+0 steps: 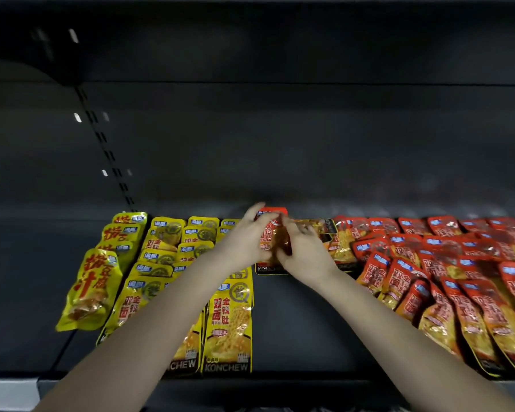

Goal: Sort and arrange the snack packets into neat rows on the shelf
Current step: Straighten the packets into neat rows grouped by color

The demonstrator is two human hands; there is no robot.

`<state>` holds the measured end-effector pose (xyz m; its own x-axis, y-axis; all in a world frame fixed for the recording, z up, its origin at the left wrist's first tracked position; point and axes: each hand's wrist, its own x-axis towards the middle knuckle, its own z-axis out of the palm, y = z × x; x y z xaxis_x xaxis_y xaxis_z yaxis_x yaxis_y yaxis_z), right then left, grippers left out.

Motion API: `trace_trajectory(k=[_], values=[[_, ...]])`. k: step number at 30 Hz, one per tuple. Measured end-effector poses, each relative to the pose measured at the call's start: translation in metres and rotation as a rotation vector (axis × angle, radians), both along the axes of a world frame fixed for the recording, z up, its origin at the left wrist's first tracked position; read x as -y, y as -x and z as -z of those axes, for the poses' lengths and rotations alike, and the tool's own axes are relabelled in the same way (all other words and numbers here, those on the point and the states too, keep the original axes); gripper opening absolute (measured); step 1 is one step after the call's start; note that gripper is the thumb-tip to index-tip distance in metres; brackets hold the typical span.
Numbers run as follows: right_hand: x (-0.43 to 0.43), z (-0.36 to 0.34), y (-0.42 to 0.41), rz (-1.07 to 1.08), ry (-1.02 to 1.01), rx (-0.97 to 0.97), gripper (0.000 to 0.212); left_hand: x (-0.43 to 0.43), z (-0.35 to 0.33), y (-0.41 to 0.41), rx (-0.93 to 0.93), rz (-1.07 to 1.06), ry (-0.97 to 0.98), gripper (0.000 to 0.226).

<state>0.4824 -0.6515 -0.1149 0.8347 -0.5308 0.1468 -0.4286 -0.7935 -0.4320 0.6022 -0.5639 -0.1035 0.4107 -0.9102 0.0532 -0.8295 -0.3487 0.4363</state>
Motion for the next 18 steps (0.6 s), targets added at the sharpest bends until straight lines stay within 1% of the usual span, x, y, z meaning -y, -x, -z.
trace_trajectory(k=[2, 5, 13, 18], values=[[0.000, 0.003, 0.002, 0.012, 0.083, -0.071, 0.068, 0.001, 0.002, -0.002, -0.003, 0.000, 0.004, 0.083], [-0.001, 0.003, 0.003, 0.026, 0.147, -0.135, 0.068, 0.003, 0.005, -0.006, -0.013, -0.014, 0.000, 0.087], [0.003, 0.005, 0.011, 0.114, 0.221, -0.217, 0.066, 0.006, 0.008, -0.014, -0.047, -0.025, -0.030, 0.090], [0.010, 0.000, 0.015, 0.145, 0.215, -0.251, 0.064, 0.009, 0.008, -0.014, -0.037, -0.031, -0.027, 0.089]])
